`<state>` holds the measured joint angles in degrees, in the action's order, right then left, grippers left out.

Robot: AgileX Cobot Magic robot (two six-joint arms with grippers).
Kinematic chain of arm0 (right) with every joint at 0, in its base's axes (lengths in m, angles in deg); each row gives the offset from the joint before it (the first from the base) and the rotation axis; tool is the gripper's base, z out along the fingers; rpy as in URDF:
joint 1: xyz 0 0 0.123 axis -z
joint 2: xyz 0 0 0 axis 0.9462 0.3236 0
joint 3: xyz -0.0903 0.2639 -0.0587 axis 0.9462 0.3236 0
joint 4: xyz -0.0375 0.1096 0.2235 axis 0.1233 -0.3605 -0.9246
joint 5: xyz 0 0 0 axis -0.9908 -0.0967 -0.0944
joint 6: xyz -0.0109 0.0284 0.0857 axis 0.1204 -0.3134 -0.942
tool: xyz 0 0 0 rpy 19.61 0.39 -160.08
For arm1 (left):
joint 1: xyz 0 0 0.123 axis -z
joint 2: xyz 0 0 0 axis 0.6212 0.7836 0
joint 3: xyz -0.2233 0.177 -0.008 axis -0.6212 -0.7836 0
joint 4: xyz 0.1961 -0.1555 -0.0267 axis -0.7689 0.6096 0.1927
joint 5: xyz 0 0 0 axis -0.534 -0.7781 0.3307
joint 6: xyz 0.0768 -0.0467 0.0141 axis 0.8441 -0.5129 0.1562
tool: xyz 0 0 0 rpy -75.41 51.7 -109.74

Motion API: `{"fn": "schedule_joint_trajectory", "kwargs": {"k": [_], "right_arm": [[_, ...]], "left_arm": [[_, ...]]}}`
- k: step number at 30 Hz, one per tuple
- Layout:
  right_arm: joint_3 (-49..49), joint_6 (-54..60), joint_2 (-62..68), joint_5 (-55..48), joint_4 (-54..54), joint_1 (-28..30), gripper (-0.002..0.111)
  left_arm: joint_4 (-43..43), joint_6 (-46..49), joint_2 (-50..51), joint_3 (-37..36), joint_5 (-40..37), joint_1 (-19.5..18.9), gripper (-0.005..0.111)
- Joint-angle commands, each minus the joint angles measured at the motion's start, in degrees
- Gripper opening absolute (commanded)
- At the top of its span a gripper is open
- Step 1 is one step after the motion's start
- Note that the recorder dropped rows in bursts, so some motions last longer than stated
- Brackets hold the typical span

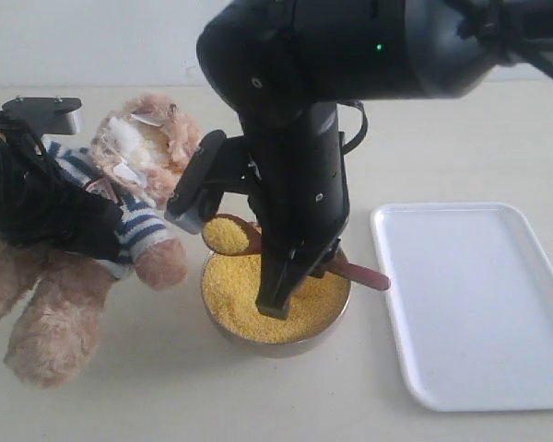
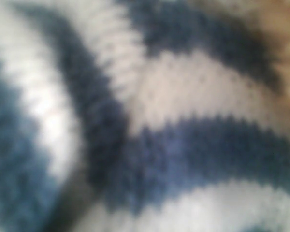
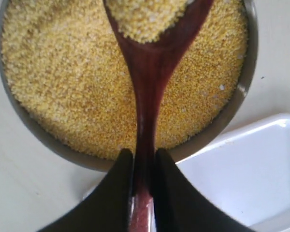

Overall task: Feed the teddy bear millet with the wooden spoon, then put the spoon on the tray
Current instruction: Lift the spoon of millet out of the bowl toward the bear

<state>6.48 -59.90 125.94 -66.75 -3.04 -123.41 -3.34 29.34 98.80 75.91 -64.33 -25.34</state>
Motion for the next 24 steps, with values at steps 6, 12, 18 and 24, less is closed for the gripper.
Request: {"fn": "schedule_joint_trajectory", "kwargs": {"k": [6,12,18,24], "right_arm": [[-1.30,2.95,-0.41,-0.33,-17.87,10.30,0.000],[-1.30,4.95,-0.41,-0.33,-22.74,12.46,0.000],[-1.77,6.02,-0.41,-0.33,-26.68,12.46,0.000],[-4.91,4.96,-0.41,-0.33,-26.69,12.46,0.000]], "left_arm": [[0.80,0.54,-0.62,-0.03,-0.52,-0.01,0.004],[0.80,0.97,-0.62,-0.03,-0.52,-0.01,0.004],[0.80,0.97,-0.62,-0.03,-0.61,-0.01,0.004],[1.41,1.62,-0.43,-0.54,-0.66,0.13,0.004]]}}
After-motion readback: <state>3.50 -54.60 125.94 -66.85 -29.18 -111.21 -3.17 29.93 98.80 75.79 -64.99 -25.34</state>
